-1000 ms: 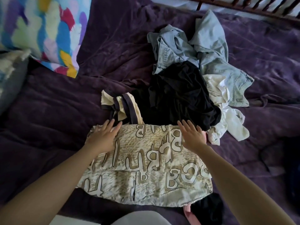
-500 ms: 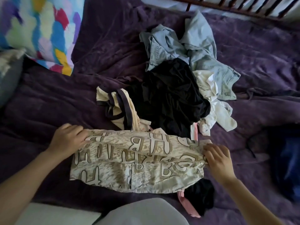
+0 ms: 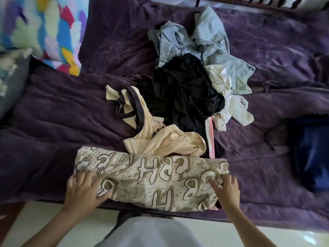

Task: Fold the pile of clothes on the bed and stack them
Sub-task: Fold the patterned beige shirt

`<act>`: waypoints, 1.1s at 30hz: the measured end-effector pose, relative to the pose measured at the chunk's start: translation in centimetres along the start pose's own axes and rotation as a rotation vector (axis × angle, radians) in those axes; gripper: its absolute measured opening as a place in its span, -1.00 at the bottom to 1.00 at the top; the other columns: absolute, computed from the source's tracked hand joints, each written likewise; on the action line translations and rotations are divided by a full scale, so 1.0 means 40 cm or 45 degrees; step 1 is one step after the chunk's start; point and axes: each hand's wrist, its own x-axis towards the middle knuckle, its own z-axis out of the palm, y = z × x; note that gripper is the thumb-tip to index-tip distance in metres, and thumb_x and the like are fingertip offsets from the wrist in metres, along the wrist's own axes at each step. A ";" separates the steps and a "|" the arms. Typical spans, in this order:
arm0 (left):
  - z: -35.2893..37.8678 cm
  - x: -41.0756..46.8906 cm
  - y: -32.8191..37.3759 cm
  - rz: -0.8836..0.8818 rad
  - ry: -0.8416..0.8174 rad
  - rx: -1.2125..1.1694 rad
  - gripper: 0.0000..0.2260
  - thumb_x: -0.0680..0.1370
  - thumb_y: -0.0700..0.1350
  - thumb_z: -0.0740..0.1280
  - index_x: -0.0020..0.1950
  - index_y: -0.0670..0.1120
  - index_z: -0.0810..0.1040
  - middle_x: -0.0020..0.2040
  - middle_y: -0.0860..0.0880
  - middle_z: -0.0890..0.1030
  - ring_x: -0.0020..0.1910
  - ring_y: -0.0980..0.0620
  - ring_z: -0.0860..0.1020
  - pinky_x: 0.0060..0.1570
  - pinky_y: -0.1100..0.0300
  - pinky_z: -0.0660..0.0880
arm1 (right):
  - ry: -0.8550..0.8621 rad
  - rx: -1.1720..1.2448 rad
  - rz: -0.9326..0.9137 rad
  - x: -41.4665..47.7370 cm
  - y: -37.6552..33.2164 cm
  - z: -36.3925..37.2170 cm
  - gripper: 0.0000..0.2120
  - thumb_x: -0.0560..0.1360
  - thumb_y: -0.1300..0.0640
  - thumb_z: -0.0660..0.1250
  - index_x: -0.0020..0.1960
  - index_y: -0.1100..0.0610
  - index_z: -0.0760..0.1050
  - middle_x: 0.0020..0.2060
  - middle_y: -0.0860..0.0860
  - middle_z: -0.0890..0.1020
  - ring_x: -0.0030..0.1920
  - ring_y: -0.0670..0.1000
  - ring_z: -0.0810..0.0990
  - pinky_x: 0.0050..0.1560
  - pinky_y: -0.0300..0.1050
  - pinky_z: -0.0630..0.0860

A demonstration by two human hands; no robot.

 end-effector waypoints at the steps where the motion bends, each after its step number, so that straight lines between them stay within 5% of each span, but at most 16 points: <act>1: -0.008 0.006 0.030 0.003 0.054 -0.031 -0.37 0.55 0.31 -0.11 -0.07 -0.11 0.56 -0.08 -0.18 0.54 -0.03 -0.17 0.44 -0.08 -0.09 0.34 | -0.028 0.220 0.092 0.010 -0.022 0.005 -0.37 0.41 0.02 0.45 0.36 0.22 0.31 0.31 0.21 0.36 0.34 0.19 0.32 0.24 0.08 0.31; 3: -0.008 0.022 0.084 0.057 -0.085 -0.038 -0.40 0.58 0.24 -0.17 0.12 -0.12 0.51 0.20 -0.22 0.48 0.24 -0.21 0.36 0.09 -0.19 0.29 | -0.065 0.568 0.171 0.029 -0.062 0.018 -0.09 0.36 0.12 0.50 0.51 0.23 0.02 0.45 0.23 0.17 0.47 0.16 0.12 0.39 0.07 0.17; 5: 0.015 0.049 0.108 0.085 -0.395 0.001 -0.37 0.56 0.28 -0.22 0.47 -0.02 0.23 0.46 -0.18 0.23 0.49 -0.20 0.03 0.35 -0.20 -0.02 | -0.081 0.625 0.279 0.046 -0.085 0.038 0.02 0.33 0.15 0.53 0.53 0.20 -0.09 0.49 0.19 0.10 0.49 0.14 0.07 0.43 0.07 0.12; 7: 0.046 0.069 0.114 0.005 -0.461 0.067 -0.34 0.52 0.36 -0.20 0.54 0.06 -0.04 0.53 -0.20 0.01 0.48 -0.15 -0.34 0.36 -0.10 -0.36 | -0.098 0.664 0.403 0.072 -0.081 0.053 -0.08 0.30 0.21 0.55 0.49 0.18 0.09 0.42 0.18 0.29 0.38 0.18 0.32 0.35 0.06 0.30; 9: 0.086 0.089 0.115 -0.083 -0.464 0.100 -0.30 0.49 0.40 -0.10 0.49 0.13 -0.30 0.50 -0.17 -0.29 0.34 -0.13 -0.58 0.25 -0.07 -0.57 | -0.150 0.659 0.444 0.084 -0.082 0.045 -0.43 0.28 0.24 0.54 0.23 0.20 0.42 0.14 0.18 0.57 0.05 0.16 0.57 0.11 0.05 0.52; 12: 0.080 0.147 0.124 -0.250 -0.605 0.079 -0.24 0.47 0.43 -0.06 0.40 0.13 -0.45 0.48 -0.15 -0.38 0.42 -0.28 -0.41 0.38 -0.17 -0.35 | -0.018 0.552 0.348 0.124 -0.094 -0.004 -0.73 0.33 0.23 0.50 -0.04 0.20 0.49 -0.14 0.11 0.60 -0.17 0.09 0.55 -0.13 -0.06 0.49; 16: 0.072 0.189 0.094 -0.357 -0.656 0.110 -0.16 0.39 0.51 -0.08 0.44 0.12 -0.41 0.52 -0.16 -0.30 0.46 -0.34 -0.28 0.39 -0.25 -0.25 | 0.093 0.515 0.337 0.169 -0.091 -0.043 -0.70 0.28 0.09 0.53 -0.10 0.14 0.50 -0.18 0.07 0.62 -0.13 0.13 0.59 0.02 0.10 0.54; 19: 0.059 0.185 0.101 -0.358 -0.645 0.080 -0.14 0.41 0.48 -0.03 0.44 0.05 -0.40 0.52 -0.21 -0.26 0.46 -0.34 -0.28 0.36 -0.32 -0.22 | 0.029 0.610 0.424 0.170 -0.063 -0.022 -0.72 0.29 0.19 0.52 -0.07 0.21 0.52 -0.09 0.21 0.65 -0.09 0.20 0.62 0.02 0.18 0.56; 22: 0.052 0.152 0.130 -0.081 -0.244 -0.010 -0.09 0.36 0.28 0.37 0.53 -0.03 -0.02 0.50 -0.29 0.08 0.50 -0.23 -0.19 0.36 -0.33 -0.03 | 0.044 0.676 0.355 0.147 -0.109 -0.058 -0.78 0.37 0.29 0.44 -0.04 0.23 0.47 -0.02 0.25 0.61 -0.11 0.15 0.57 -0.03 0.04 0.54; 24: 0.069 0.106 0.157 0.182 -0.147 -0.056 -0.08 0.30 0.15 0.42 0.54 -0.01 0.01 0.48 -0.23 0.16 0.51 -0.17 -0.15 0.39 -0.20 -0.10 | 0.037 0.594 0.298 0.128 -0.151 -0.096 -0.76 0.40 0.28 0.42 0.01 0.21 0.44 -0.06 0.20 0.58 -0.12 0.10 0.51 -0.12 -0.08 0.43; 27: 0.118 0.044 0.187 0.337 -0.300 -0.031 -0.05 0.28 0.19 0.39 0.54 0.08 -0.03 0.49 -0.18 0.19 0.48 -0.20 0.04 0.39 -0.17 -0.11 | 0.031 0.411 0.111 0.076 -0.252 -0.147 -0.68 0.39 0.23 0.43 0.07 0.22 0.39 -0.09 0.10 0.52 -0.13 0.07 0.47 -0.16 -0.13 0.34; 30: 0.159 0.051 0.188 0.277 -0.448 0.002 -0.13 -0.01 0.26 0.57 0.29 0.14 0.48 0.26 -0.17 0.54 0.31 -0.21 0.40 0.23 -0.27 0.30 | -0.021 0.414 -0.091 0.002 -0.386 -0.176 -0.62 0.39 0.22 0.44 0.14 0.17 0.39 -0.12 0.00 0.49 -0.09 0.06 0.53 -0.22 -0.22 0.40; 33: 0.146 0.085 0.194 0.160 -0.539 -0.081 -0.33 -0.02 0.35 0.51 0.04 0.15 0.65 0.13 -0.11 0.63 0.13 -0.22 0.57 -0.08 -0.22 0.53 | -0.275 0.499 -0.208 -0.071 -0.534 -0.140 -0.56 0.40 0.24 0.44 0.21 0.14 0.35 -0.17 -0.07 0.48 -0.20 -0.10 0.51 -0.29 -0.36 0.46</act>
